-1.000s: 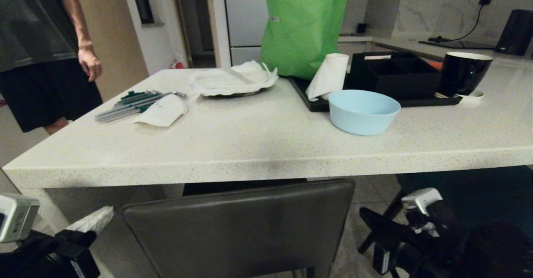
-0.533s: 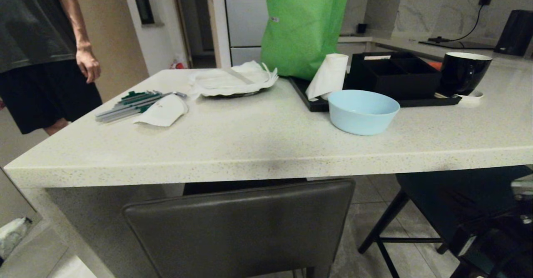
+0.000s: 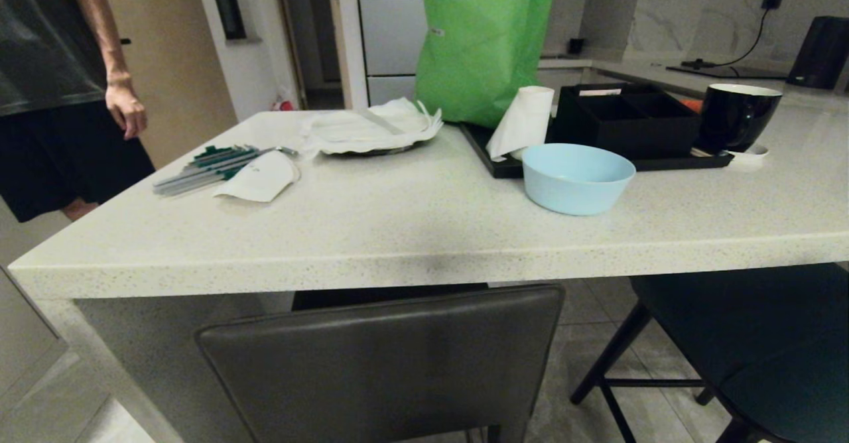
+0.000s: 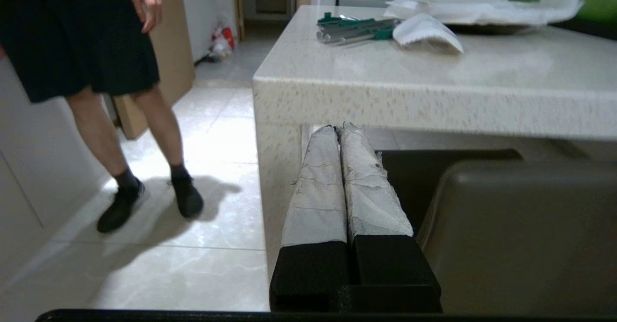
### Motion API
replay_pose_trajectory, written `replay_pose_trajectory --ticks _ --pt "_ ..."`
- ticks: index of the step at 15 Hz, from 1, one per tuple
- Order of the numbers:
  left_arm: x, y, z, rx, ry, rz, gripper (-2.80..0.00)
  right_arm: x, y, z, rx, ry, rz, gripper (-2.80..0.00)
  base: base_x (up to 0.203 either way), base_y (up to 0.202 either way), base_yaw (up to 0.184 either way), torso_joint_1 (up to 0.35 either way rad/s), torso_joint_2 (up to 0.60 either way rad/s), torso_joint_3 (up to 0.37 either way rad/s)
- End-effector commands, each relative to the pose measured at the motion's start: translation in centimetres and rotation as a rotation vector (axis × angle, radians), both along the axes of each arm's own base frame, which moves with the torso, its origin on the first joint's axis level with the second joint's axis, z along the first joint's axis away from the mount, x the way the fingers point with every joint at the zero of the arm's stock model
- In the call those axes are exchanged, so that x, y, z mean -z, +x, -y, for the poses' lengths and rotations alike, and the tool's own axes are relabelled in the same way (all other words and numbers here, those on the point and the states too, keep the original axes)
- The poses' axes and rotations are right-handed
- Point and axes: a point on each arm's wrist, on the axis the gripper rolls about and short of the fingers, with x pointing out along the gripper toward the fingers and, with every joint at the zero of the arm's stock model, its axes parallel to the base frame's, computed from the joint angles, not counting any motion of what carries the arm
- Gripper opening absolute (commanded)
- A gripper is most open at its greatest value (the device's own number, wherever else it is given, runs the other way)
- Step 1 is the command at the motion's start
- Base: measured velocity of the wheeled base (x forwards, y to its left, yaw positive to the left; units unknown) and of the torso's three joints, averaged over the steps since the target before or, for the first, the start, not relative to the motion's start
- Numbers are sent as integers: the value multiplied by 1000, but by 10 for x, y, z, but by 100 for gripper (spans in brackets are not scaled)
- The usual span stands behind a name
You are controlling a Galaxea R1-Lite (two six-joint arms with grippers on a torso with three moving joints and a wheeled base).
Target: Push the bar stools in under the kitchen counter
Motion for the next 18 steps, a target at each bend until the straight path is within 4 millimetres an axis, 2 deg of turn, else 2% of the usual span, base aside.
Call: replay_pose_trajectory --ticks 1,5,9,10,12,15,17,18 --pt "5 -16 0 -3 10 58 -280 -3 -41 4 49 0 69 -280 0 0 0 0 0 0" --pt "10 -30 0 -22 17 58 -280 1 -95 3 55 9 44 -280 0 0 0 0 0 0" --pt "30 -43 0 -21 19 36 -280 38 -119 3 25 89 -74 -280 0 0 0 0 0 0" --pt "39 -40 0 -20 20 -3 -280 36 -121 3 13 136 -63 -280 0 0 0 0 0 0" --pt "49 -34 0 -15 27 -47 -280 46 -114 3 -5 130 -116 -280 0 0 0 0 0 0" --pt "78 -20 0 -15 66 -161 -280 88 -89 1 -102 131 -252 -280 0 0 0 0 0 0" --pt "92 -14 1 5 74 -210 -280 112 -75 -1 -191 108 -254 -280 0 0 0 0 0 0" --pt "102 -9 1 8 78 -230 -280 118 -72 -2 -227 105 -256 -280 0 0 0 0 0 0"
